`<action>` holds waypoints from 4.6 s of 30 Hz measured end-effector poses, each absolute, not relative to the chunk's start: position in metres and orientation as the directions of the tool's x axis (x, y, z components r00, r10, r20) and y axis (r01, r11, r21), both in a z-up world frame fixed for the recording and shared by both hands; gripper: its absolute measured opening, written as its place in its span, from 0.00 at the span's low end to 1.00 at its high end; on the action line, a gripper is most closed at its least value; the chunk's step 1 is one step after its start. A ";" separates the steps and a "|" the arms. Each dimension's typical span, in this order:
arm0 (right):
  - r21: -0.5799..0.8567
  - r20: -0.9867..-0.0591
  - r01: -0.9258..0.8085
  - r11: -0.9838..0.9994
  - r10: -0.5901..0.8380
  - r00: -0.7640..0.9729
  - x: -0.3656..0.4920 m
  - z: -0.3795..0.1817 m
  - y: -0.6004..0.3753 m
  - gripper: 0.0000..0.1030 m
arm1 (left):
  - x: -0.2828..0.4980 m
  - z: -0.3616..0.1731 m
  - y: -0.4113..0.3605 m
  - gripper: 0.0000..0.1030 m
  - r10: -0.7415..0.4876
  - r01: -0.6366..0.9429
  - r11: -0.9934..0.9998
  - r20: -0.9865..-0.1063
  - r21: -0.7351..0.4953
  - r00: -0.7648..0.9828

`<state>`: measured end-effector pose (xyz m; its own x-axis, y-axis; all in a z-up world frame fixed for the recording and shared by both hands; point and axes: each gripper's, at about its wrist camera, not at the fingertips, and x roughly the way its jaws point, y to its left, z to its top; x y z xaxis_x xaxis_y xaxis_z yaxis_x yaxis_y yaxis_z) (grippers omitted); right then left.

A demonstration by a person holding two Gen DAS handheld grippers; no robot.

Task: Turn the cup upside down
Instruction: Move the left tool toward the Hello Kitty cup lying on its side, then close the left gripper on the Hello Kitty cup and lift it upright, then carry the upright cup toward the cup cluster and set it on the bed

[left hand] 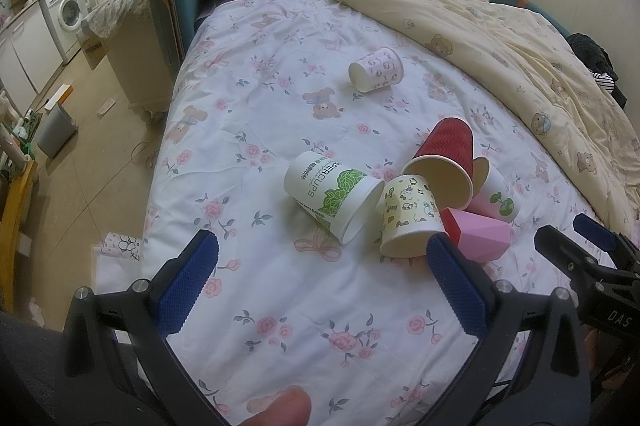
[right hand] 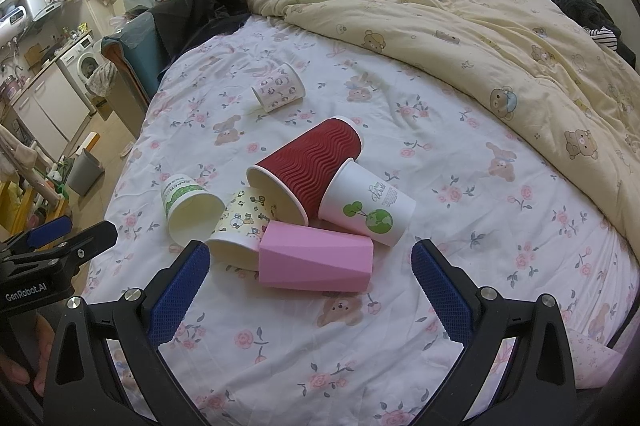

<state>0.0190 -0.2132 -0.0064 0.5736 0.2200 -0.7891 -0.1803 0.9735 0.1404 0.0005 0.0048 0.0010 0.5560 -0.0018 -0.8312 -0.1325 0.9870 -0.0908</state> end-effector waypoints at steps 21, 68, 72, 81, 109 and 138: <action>0.159 -0.793 -0.189 0.969 0.239 0.560 0.045 0.006 -0.210 1.00 | 0.031 0.022 0.010 1.00 -0.024 -0.115 0.988 -0.832 -0.106 0.555; 0.151 -0.908 -0.025 0.988 0.149 0.391 0.275 -0.080 -0.242 0.99 | 0.348 -0.119 -0.074 0.60 0.070 0.420 0.882 -0.940 0.215 0.334; 0.154 -0.907 -0.032 0.988 0.154 0.392 0.276 -0.080 -0.241 0.99 | 0.347 -0.115 -0.077 0.58 0.041 0.413 0.891 -0.938 0.190 0.343; 0.183 -0.893 -0.029 0.983 0.178 0.412 0.269 -0.060 -0.235 0.99 | 0.311 -0.074 -0.063 0.57 -0.048 0.301 0.953 -0.954 0.045 0.295; 0.186 -0.831 -0.179 0.966 0.252 0.496 0.035 0.041 -0.217 1.00 | 0.047 0.016 -0.020 0.58 -0.189 -0.023 0.978 -0.926 -0.207 0.326; 0.254 -0.866 0.035 0.966 0.212 0.453 -0.017 -0.042 -0.265 1.00 | -0.004 -0.114 -0.073 0.60 -0.271 -0.303 0.910 -0.959 -0.284 0.086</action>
